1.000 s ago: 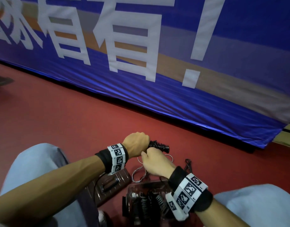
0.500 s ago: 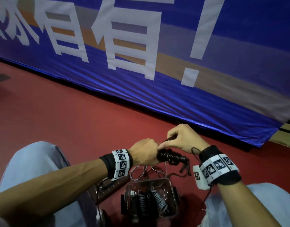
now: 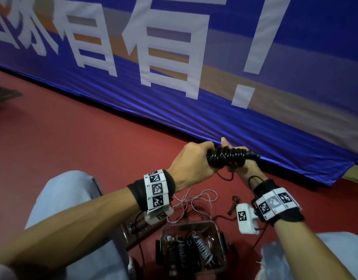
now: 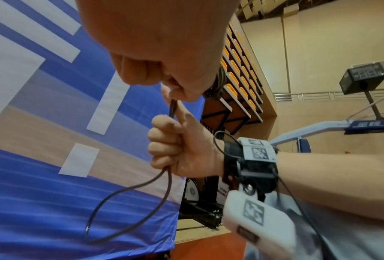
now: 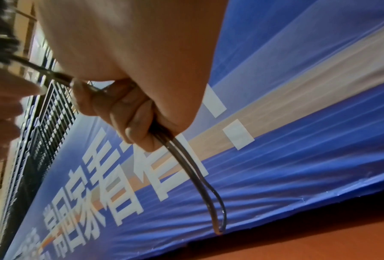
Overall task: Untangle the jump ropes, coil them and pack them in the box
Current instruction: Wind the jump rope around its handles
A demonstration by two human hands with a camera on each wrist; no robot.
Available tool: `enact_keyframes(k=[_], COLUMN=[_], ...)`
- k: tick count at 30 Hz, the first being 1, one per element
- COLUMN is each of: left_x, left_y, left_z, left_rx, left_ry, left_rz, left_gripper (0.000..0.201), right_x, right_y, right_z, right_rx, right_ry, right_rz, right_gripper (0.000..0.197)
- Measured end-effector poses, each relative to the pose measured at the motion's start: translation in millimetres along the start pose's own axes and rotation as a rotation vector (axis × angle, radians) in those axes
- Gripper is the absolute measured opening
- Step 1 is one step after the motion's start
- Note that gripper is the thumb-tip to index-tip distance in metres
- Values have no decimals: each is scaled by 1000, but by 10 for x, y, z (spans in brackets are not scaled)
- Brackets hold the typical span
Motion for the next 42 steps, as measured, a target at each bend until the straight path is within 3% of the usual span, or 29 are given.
enact_keyframes(k=[2,5,9,12,15,18,21,27,36,39,42], left_x=[-33,-52,4,17,-26,-15,78,383,770,802,731], left_y=[-45,-116,-155,-250,-449,-656,-773,-968,-830,-617,-381], left_z=[-74,-154,-166,-192,-245,-270,-229,-12,174,189,161], left_rx=[-45,-80,-53,-56,-111,-160,-179,-220,-68,104,295], left_ry=[23,9,-74,-109,-114,-135,-193,-410,-661,-685,-631], left_rz=[23,-17,-175,-303,-383,-468,-577,-714,-607,-563,-558], left_gripper=[20,12,16,14,17,22,19,11,27,31,22], right_x=[70,257,621,674,701,726,724,654,0,-204,-265], right_y=[20,256,523,537,445,286,186,26,-126,-69,-28], right_z=[34,20,100,147,211,288,335,454,280,208,166], right_rx=[24,127,224,282,203,80,3,-121,-127,-62,-60], right_ry=[70,172,87,30,-56,-61,-76,-139,-66,-85,-221], right_rz=[1,32,-28,111,369,475,579,782,967,883,622], right_gripper=[38,48,47,52,51,59,54,49,55,54,49])
Point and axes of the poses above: each hand's wrist, its own z-axis away from the middle knuckle, its own x-axis out of the palm, y = z × x, the point moved 6 cm from there along -z, towards the middle knuckle, and after that the axes turned 3 degrees about z, right-handed, at the moved point
